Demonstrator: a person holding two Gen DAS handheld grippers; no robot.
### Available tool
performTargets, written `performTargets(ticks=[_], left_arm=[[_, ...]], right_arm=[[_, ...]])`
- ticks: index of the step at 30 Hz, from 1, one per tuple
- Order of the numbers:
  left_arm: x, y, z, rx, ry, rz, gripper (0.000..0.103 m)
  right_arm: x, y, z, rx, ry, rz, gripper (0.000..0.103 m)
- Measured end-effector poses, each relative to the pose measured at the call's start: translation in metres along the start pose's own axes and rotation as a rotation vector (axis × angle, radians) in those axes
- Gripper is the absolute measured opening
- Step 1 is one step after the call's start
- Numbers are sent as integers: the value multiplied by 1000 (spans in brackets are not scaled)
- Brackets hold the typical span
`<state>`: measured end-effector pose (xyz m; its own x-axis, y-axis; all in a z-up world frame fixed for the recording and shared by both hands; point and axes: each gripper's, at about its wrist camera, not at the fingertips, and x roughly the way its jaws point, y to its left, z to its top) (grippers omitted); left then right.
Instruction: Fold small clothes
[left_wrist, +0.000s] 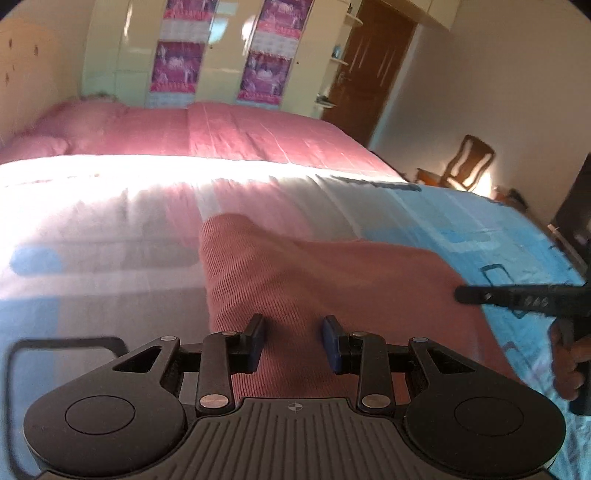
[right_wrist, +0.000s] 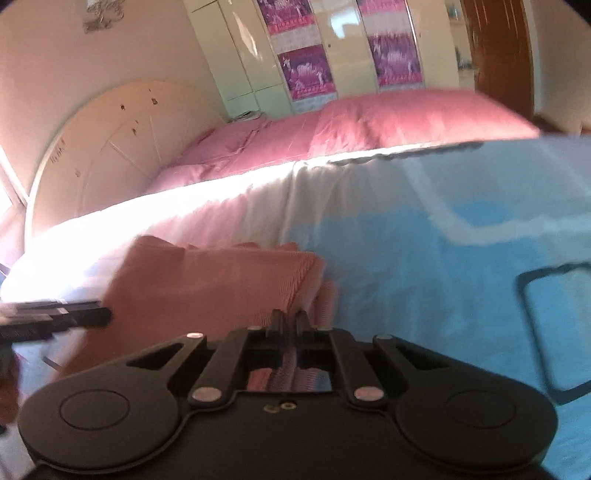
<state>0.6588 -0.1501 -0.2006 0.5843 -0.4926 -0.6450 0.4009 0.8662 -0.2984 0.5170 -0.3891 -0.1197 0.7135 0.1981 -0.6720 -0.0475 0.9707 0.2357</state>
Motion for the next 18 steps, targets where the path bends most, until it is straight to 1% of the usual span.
performTargets(ticks=[2, 4, 6, 7, 8, 9, 10, 11, 12, 14, 16, 18], left_arm=[[11, 3, -3, -40, 7, -8, 33], [12, -9, -3, 9, 7, 38, 33], [4, -19, -3, 45, 0, 78, 33], [-8, -23, -6, 59, -22, 88, 33], [-20, -25, -9, 62, -39, 77, 33], [-34, -27, -15, 56, -58, 73, 33], [-48, -28, -23, 55, -73, 81, 33], [-62, -29, -32, 53, -85, 88, 33], [-74, -28, -42, 32, -92, 94, 33], [-94, -26, -60, -18, -104, 106, 33], [-103, -21, -76, -69, -83, 118, 33], [-104, -17, -91, -100, -53, 118, 33]], right_arm=[[15, -4, -4, 4, 51, -28, 6], [24, -4, -7, 9, 50, -38, 6], [18, -4, -4, 46, 48, -29, 12], [11, -4, -3, 60, 34, -31, 27], [-1, -4, -5, 74, 18, -32, 39], [-14, -5, -7, 86, 6, -19, 42], [-29, -6, -11, 100, -3, 18, 41], [-44, -6, -18, 106, 6, 57, 40], [-50, -4, -23, 104, 18, 74, 40], [-73, -4, -43, 123, 36, 120, 40], [-87, -5, -61, 178, 59, 163, 39], [-93, -6, -76, 229, 78, 206, 39]])
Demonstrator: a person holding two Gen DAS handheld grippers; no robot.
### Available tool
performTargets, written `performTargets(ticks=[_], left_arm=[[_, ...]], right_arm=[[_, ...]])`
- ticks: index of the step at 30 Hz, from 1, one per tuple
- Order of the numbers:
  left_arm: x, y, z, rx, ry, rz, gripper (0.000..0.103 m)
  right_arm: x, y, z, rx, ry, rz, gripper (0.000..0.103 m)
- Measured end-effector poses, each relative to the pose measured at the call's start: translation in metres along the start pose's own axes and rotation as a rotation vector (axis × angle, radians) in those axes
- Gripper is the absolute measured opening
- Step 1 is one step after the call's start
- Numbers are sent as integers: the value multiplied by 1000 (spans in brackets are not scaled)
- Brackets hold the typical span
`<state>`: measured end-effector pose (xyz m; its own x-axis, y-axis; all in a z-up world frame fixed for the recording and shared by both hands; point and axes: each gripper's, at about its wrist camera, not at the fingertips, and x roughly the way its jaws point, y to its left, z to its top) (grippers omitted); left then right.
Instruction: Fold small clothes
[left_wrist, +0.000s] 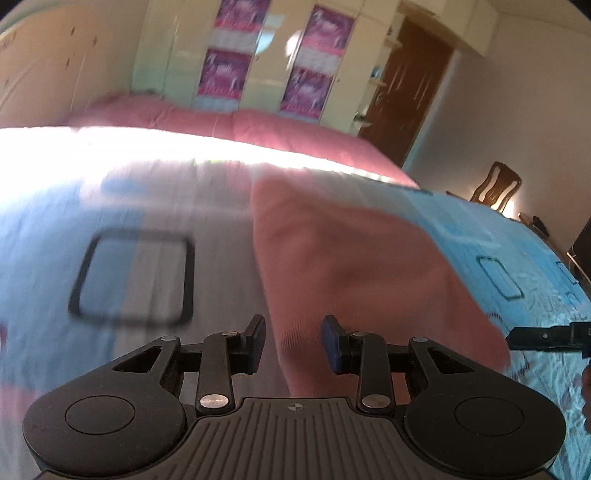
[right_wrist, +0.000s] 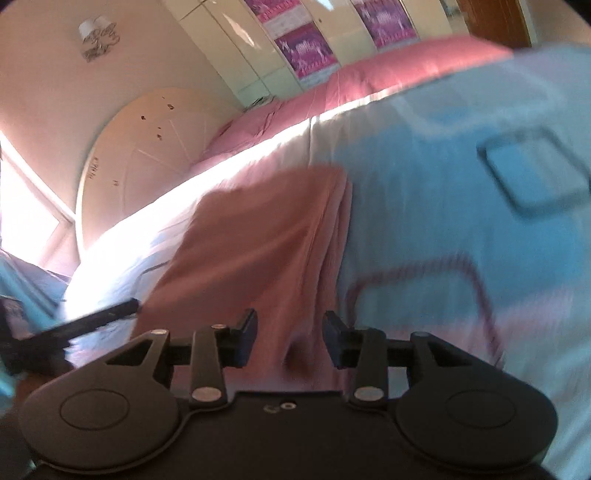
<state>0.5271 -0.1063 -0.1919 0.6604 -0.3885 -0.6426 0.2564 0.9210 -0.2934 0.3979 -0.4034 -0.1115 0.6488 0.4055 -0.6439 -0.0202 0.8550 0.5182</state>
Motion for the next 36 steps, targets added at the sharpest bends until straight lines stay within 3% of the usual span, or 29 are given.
performTargets(ticks=[3, 4, 5, 6, 9, 11, 13, 15, 17, 19, 21, 22, 23, 24, 26, 28, 29, 31, 34, 36], left_arm=[[6, 0, -13, 1, 42, 28, 33], [8, 1, -14, -8, 48, 29, 33], [10, 2, -15, -16, 51, 25, 33], [9, 1, -15, -19, 51, 20, 33], [3, -2, -12, -27, 47, -24, 32], [-3, -16, -13, 40, 54, -30, 32], [4, -27, -23, 102, 106, 2, 32], [12, -28, -29, 93, 147, 7, 33], [5, -26, -26, 77, 139, -6, 33], [-11, -26, -17, 79, 79, -15, 33], [-19, -24, -2, 85, 17, -13, 33], [-18, -23, 6, 84, -3, -18, 33], [-13, -23, 15, 81, -12, -18, 33], [-6, -25, 22, 83, -20, -19, 33], [11, -28, 30, 76, 4, -62, 33], [43, -31, 23, 55, 122, -74, 32], [50, -29, 17, 34, 120, -84, 32], [51, -20, 17, -46, 109, -108, 32], [36, -21, 17, -41, 79, -87, 32], [18, -23, 10, -17, 35, -68, 32]], right_arm=[[8, 0, -15, 20, 22, 12, 35], [14, 0, -17, 18, 25, 14, 28], [21, 1, -18, 12, 30, 16, 6], [25, 3, -18, -10, 41, 11, 4], [15, 11, -15, -85, 7, -24, 3], [-4, 11, -13, -99, -20, -47, 3], [-13, 8, -11, -118, -7, -52, 3], [5, 2, -15, -123, 47, -86, 3], [21, 0, -20, -156, 80, -121, 4], [19, 6, -18, -175, 87, -121, 5], [8, 19, -14, -252, 86, -149, 14], [0, 28, -12, -292, 44, -180, 29], [-6, 36, -10, -319, -9, -197, 36], [-8, 43, -2, -340, -54, -187, 34], [3, 55, 11, -368, -70, -168, 22], [29, 64, 16, -413, -44, -158, 5], [47, 64, 14, -441, 14, -172, 3], [77, 51, 5, -472, 120, -268, 0], [71, 43, 10, -417, 95, -240, 0], [62, 51, 12, -436, 58, -249, 10]])
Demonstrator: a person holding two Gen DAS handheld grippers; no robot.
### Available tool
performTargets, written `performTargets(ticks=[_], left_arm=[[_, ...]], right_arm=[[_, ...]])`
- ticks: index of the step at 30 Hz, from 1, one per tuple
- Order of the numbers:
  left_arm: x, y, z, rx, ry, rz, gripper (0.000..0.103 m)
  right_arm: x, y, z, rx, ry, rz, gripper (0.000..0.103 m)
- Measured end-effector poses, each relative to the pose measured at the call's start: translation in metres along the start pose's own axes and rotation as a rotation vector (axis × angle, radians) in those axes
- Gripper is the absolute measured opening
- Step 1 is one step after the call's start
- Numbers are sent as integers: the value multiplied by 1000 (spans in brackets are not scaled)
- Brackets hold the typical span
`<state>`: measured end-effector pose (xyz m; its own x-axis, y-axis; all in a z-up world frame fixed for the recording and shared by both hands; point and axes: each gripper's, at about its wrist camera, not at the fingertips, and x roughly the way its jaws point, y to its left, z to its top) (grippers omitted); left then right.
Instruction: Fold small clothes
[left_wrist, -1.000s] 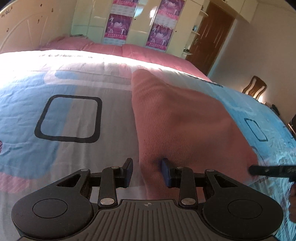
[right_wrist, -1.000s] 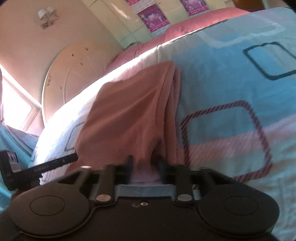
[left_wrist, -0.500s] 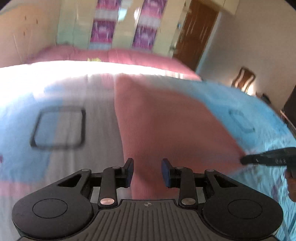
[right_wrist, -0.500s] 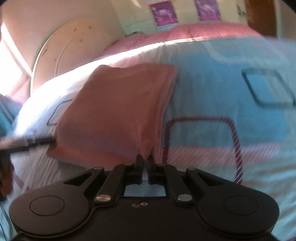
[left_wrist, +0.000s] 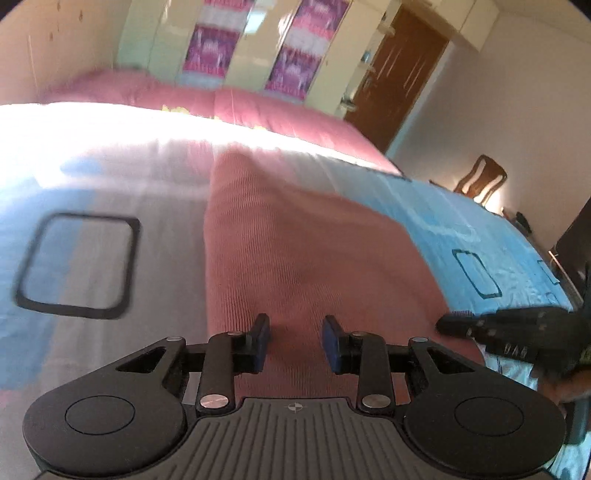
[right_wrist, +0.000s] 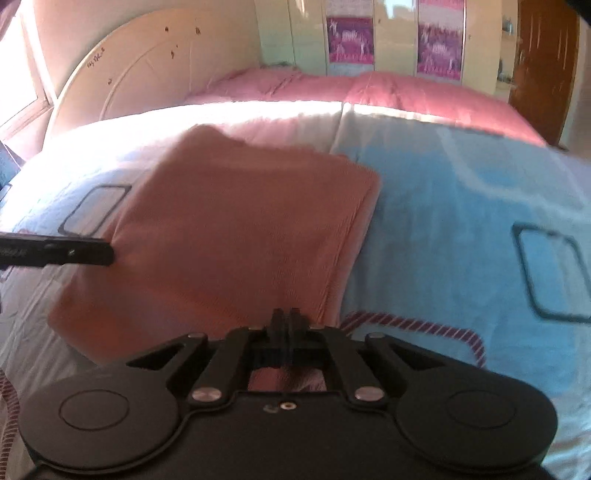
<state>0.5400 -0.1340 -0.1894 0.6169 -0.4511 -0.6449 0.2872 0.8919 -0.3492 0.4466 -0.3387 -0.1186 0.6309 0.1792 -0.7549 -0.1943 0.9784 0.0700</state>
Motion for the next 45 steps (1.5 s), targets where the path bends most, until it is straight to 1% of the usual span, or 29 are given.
performTargets(ticks=[1, 2, 3, 4, 5, 6, 7, 8, 9, 10, 12, 17, 19, 20, 21, 24, 26, 28, 29, 31, 32, 33, 34, 35, 39, 41, 43, 44, 45], left_arm=[[-4, -1, -3, 6, -9, 7, 33], [-4, -1, -5, 19, -8, 22, 33], [1, -2, -9, 29, 9, 28, 32], [10, -3, -12, 37, 43, 39, 32], [12, -7, -12, 54, 47, 58, 33], [11, -12, -6, 66, 43, 64, 33], [7, -15, 0, 74, 19, 65, 33], [2, -16, 8, 84, -17, 61, 33], [2, -17, 18, 95, -38, 58, 33], [7, -17, 27, 106, -44, 62, 33], [24, -15, 46, 115, -45, 66, 33], [68, -13, 83, 131, -44, 77, 33], [87, -11, 88, 123, 4, 72, 33], [99, -8, 88, 115, 53, 76, 33], [104, -7, 86, 113, 56, 81, 33], [102, -6, 88, 105, 51, 81, 33], [90, -14, 92, 136, 15, 82, 33], [82, -15, 99, 142, -40, 69, 33], [84, -14, 105, 141, -49, 70, 33], [97, -15, 117, 161, -40, 95, 33], [108, -12, 122, 166, -18, 107, 33], [121, -8, 123, 168, 32, 123, 33], [134, -3, 121, 159, 80, 124, 33], [141, 3, 116, 140, 93, 110, 33], [128, 7, 113, 98, 43, 91, 33], [119, 2, 109, 118, 29, 101, 33], [103, -1, 100, 134, 18, 116, 33], [94, -1, 98, 140, 6, 128, 36], [84, -6, 94, 161, -15, 145, 44]], right_arm=[[-8, 2, 1, -11, -33, -5, 21], [-16, 5, 3, -20, -58, -9, 23], [-17, 7, 5, -25, -70, -14, 23], [-14, 7, 7, -30, -66, 0, 19], [-7, 8, 8, -42, -44, 3, 13], [8, 7, 7, -58, 17, -22, 10], [15, 4, 4, -72, 44, -40, 7], [14, 1, 8, -62, 38, -31, 7], [10, 1, 13, -44, 26, -23, 9], [4, 0, 18, -36, -15, -17, 16], [3, 1, 33, -41, -74, -33, 19], [46, -7, 72, 12, -58, -34, 14], [66, -12, 77, 20, -25, -50, 13], [71, -10, 74, 17, 8, -68, 11], [81, -13, 69, 11, 26, -78, 11], [82, -15, 66, 20, 9, -70, 11], [76, -15, 66, 21, 9, -79, 12], [63, -13, 71, 36, -54, -64, 17], [59, -12, 77, 43, -85, -51, 17], [65, -9, 92, 64, -105, -3, 17], [68, -6, 98, 69, -107, 24, 15], [74, -4, 104, 66, -98, 43, 13], [87, -1, 108, 56, -50, 29, 11], [104, 0, 109, 42, 22, -19, 11], [106, -8, 105, 54, 0, -10, 11], [97, -8, 103, 66, -36, -18, 24], [81, -11, 97, 78, -64, -36, 29], [73, -13, 93, 84, -79, -41, 31], [64, -15, 88, 83, -88, -46, 30]])
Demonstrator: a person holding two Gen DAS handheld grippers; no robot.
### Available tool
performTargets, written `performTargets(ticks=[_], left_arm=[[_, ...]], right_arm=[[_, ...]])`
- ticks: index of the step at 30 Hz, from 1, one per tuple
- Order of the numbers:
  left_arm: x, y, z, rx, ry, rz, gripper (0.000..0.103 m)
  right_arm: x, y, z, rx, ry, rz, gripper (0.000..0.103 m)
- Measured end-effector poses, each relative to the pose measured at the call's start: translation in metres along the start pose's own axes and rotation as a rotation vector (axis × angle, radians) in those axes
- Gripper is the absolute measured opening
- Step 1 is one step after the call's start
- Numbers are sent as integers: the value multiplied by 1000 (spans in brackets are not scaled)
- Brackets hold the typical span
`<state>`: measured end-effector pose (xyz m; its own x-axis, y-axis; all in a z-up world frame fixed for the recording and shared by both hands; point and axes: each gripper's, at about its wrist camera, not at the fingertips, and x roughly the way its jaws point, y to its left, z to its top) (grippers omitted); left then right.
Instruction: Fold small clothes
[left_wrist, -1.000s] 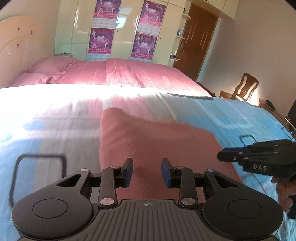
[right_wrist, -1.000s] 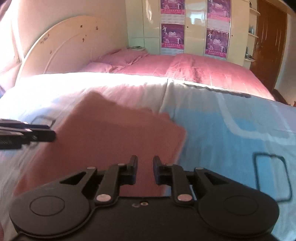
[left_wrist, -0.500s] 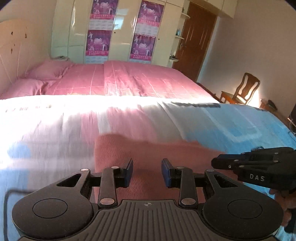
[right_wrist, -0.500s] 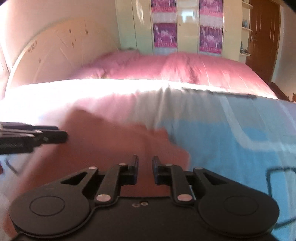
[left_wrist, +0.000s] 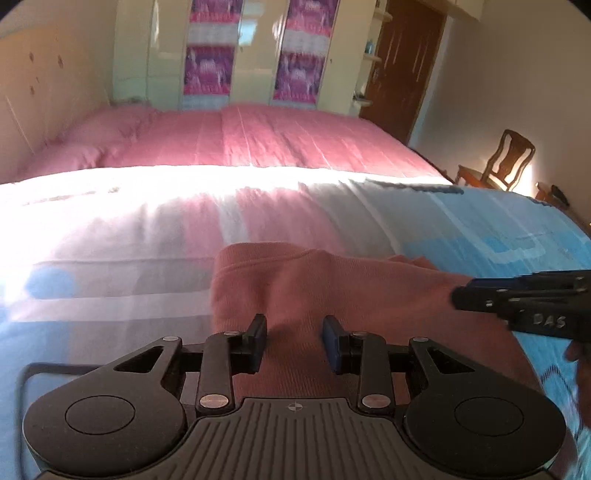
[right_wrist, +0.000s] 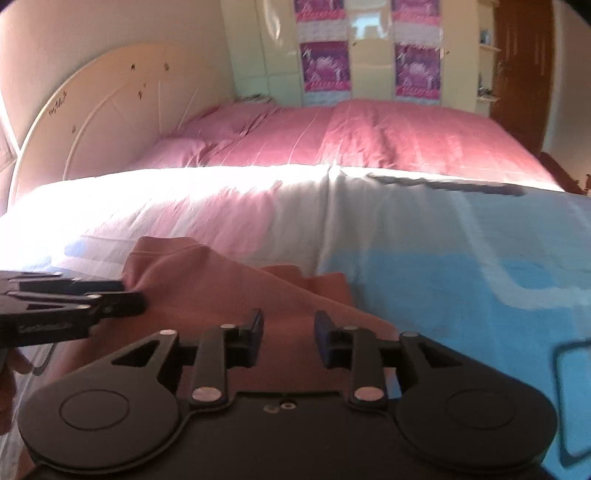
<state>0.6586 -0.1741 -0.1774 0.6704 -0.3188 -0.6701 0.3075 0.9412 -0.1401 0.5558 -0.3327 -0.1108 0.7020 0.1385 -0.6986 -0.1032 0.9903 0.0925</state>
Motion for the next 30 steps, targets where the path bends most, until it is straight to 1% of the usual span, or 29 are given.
performTargets(ticks=[1, 2, 3, 4, 5, 6, 7, 8, 9, 10, 11, 12, 13, 14, 16, 18, 20, 21, 23, 26, 28, 30], left_arm=[[-11, -6, -6, 33, -17, 42, 69], [-11, -7, -8, 56, -30, 80, 82], [-9, -9, -11, 69, -17, 94, 82], [1, -10, -15, 75, 44, 98, 82], [8, -10, -17, 63, 72, 97, 82], [11, -8, -18, 37, 75, 84, 82], [12, -6, -15, 17, 84, 82, 82], [7, -6, -11, 16, 82, 91, 82], [-1, -7, -9, 25, 64, 104, 82], [-11, -6, -9, 33, 48, 113, 82], [-20, -5, -11, 37, 43, 117, 82], [-28, -3, -14, 34, 42, 117, 82], [-38, 1, -17, 26, 41, 118, 82], [-46, 5, -22, 26, 45, 123, 82], [-54, 13, -29, 16, 61, 123, 82], [-62, 22, -35, -25, 64, 95, 82], [-64, 30, -41, -97, 63, 48, 82], [-63, 33, -44, -130, 71, 37, 82], [-54, 34, -49, -154, 93, 27, 82], [-47, 34, -56, -193, 107, 3, 82], [-45, 36, -57, -215, 108, -6, 82], [-45, 32, -59, -210, 109, 1, 82]], right_arm=[[-11, 2, -5, -11, -13, 13, 30], [-21, 4, -10, -28, -31, 35, 30], [-25, 8, -13, -49, -37, 42, 30], [-23, 11, -19, -71, -11, 41, 27], [-16, 14, -24, -85, 27, 35, 24], [-4, 15, -29, -101, 90, 5, 24], [1, 15, -32, -105, 99, -8, 25], [-1, 14, -31, -90, 90, -8, 26], [-5, 14, -29, -72, 87, -9, 28], [-13, 12, -27, -63, 63, -14, 32], [-24, 10, -27, -52, 27, -19, 44], [-38, 2, -27, -27, -14, -14, 53], [-48, -6, -28, 3, -38, -5, 65], [-58, -16, -31, 36, -49, 8, 64], [-68, -43, -34, 122, -22, 49, 61], [-70, -67, -42, 224, 13, 125, 61], [-69, -80, -51, 287, 38, 179, 61], [-68, -86, -55, 314, 57, 201, 61], [-67, -89, -62, 343, 82, 259, 61], [-54, -92, -69, 401, 115, 343, 61], [-46, -92, -72, 418, 131, 357, 61], [-40, -93, -74, 432, 142, 380, 60]])
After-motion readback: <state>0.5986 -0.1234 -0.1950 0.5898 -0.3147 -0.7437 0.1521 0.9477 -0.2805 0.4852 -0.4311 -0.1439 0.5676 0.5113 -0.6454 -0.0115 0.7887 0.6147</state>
